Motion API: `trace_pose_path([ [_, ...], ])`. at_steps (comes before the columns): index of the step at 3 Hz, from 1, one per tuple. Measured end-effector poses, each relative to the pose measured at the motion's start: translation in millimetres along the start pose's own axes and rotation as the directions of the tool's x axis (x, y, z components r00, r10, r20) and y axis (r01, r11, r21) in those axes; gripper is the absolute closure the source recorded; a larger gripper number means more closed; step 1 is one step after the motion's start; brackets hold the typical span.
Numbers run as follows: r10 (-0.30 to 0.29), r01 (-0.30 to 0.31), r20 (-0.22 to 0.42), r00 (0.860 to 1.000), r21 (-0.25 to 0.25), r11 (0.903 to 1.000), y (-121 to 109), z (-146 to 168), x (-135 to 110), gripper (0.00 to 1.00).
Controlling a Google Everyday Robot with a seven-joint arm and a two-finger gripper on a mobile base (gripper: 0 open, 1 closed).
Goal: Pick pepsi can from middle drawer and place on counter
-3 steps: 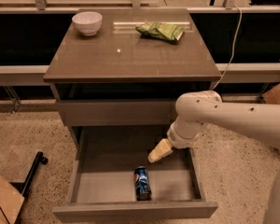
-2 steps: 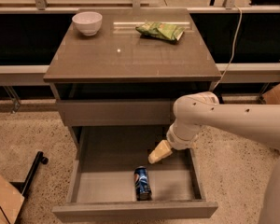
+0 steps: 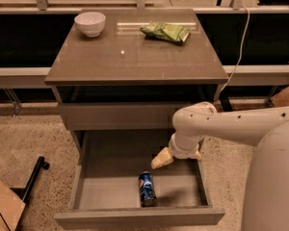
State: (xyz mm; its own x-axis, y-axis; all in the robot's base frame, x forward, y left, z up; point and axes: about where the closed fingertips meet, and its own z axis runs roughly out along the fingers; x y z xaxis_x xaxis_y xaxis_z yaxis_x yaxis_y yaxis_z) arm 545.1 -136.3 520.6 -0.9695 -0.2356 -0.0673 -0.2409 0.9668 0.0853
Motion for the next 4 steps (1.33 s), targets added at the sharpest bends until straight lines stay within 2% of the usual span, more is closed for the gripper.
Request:
trace_pose_path([
  [1, 0.077, -0.078, -0.028, 0.997, -0.020, 0.9968, 10, 25, -2, 0.00],
  [2, 0.082, -0.083, -0.030, 0.996, -0.020, 0.9963, 10, 26, -1, 0.00],
  [3, 0.105, -0.108, -0.055, 0.993, -0.047, 0.9930, 20, 36, -4, 0.00],
  [4, 0.115, -0.122, -0.076, 0.990, -0.092, 0.9883, 39, 52, -11, 0.00],
])
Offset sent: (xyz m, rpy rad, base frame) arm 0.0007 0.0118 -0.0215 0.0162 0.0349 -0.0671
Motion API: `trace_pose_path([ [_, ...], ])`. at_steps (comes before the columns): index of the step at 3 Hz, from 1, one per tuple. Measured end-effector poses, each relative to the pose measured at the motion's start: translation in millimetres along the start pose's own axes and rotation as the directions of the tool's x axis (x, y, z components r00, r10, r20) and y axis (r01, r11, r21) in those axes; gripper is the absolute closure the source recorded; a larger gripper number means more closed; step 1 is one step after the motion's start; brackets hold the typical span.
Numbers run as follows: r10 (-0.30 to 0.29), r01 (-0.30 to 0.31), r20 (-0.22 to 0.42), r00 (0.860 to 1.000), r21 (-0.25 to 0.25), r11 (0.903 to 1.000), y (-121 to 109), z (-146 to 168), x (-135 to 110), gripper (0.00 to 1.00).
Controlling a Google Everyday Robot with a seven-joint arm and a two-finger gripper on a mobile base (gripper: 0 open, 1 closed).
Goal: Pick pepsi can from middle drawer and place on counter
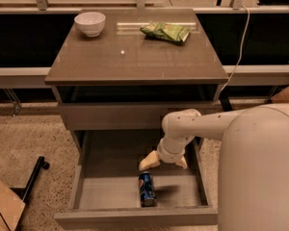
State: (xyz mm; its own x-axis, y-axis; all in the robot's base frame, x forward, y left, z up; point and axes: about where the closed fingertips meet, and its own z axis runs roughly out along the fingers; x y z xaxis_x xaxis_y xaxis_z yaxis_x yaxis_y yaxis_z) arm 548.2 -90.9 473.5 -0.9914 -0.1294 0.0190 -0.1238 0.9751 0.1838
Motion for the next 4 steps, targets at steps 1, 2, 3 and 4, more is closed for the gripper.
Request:
trace_pose_path([
  [1, 0.017, -0.021, -0.077, 0.997, -0.061, 0.9979, 22, 38, -5, 0.00],
  [2, 0.025, -0.038, -0.135, 0.991, -0.091, 0.9951, 33, 65, -4, 0.00],
  [3, 0.044, -0.063, -0.204, 0.978, -0.086, 0.9943, 37, 95, 5, 0.00],
  [4, 0.074, -0.095, -0.262, 0.962, -0.068, 0.9931, 34, 118, 20, 0.18],
])
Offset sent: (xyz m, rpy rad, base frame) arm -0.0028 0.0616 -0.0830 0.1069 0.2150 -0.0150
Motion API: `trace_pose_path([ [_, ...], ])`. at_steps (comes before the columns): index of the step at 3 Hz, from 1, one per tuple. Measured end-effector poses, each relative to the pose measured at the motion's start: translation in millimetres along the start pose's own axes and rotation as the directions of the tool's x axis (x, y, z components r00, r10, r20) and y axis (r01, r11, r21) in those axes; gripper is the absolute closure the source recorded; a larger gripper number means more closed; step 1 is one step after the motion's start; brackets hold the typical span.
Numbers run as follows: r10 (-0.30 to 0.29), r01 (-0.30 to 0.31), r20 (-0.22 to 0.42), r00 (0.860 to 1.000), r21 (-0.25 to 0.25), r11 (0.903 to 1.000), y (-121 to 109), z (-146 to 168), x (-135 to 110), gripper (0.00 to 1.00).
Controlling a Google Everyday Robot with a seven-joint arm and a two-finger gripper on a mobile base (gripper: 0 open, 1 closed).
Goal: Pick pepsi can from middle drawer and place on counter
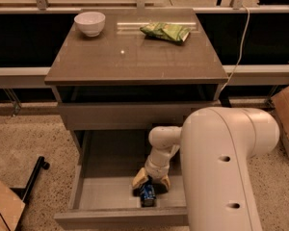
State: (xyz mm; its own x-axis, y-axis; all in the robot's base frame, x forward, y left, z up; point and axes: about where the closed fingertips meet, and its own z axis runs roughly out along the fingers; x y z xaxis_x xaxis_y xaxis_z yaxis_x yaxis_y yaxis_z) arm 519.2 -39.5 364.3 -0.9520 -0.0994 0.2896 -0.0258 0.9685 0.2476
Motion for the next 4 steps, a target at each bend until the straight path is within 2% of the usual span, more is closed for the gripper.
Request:
trace_pose_path([
  [1, 0.022, -0.022, -0.025, 0.999, 0.003, 0.9997, -3, 9, 4, 0.43],
  [2, 0.022, -0.022, -0.025, 0.999, 0.003, 0.9998, -2, 5, 6, 0.66],
  [3, 0.021, -0.021, -0.022, 1.000, 0.002, 0.9998, -2, 3, 6, 0.95],
  [4, -0.019, 0.022, 0.077, 0.997, -0.036, 0.9991, -2, -40, 18, 1.00],
])
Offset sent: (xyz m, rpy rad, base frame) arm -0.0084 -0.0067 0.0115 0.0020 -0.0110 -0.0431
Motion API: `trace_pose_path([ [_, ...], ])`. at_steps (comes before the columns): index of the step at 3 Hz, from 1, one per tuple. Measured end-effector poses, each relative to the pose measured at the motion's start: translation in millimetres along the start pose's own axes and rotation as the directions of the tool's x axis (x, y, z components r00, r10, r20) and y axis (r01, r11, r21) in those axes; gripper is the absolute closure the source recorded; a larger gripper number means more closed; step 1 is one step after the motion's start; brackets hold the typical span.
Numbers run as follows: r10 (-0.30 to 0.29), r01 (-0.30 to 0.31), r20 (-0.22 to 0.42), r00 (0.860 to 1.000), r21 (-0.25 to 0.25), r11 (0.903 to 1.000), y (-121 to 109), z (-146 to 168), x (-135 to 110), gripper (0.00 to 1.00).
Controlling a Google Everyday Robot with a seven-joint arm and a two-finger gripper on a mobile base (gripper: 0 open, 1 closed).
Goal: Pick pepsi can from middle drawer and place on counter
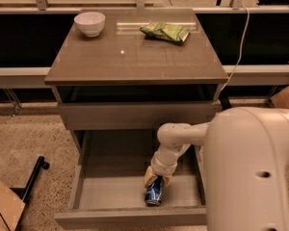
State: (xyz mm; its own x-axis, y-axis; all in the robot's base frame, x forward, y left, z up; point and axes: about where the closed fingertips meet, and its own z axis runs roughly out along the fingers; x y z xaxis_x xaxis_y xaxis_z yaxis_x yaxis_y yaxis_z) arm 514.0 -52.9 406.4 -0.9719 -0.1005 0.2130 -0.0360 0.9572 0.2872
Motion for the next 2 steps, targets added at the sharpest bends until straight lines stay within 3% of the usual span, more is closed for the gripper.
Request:
trace_pose_path([
  [1, -0.077, 0.086, 0.150, 0.986, -0.054, 0.9948, -9, -69, 17, 1.00],
  [2, -0.132, 0.158, 0.286, 0.949, -0.072, 0.9849, -24, -132, 34, 1.00],
])
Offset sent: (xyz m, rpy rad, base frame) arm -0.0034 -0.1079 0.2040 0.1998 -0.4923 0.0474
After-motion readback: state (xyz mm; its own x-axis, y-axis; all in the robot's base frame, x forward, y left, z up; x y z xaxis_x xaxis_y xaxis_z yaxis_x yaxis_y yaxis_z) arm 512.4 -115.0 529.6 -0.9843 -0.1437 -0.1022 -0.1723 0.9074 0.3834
